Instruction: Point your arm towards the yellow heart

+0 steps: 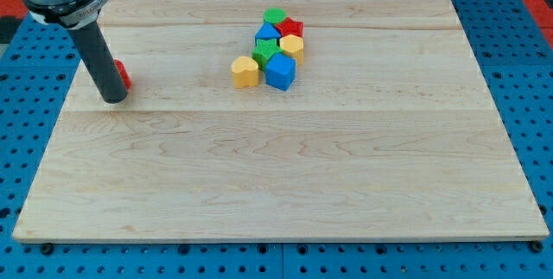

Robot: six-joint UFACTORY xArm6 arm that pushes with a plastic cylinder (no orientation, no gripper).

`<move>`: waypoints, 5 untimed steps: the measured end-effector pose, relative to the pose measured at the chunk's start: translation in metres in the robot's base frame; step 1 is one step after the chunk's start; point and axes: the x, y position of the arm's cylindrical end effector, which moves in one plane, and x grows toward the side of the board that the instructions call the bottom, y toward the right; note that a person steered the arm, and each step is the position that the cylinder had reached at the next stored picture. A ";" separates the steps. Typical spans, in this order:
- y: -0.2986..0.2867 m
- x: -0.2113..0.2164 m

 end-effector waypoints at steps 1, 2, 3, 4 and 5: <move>0.031 0.006; 0.095 0.022; 0.161 0.016; 0.223 0.000; 0.216 -0.025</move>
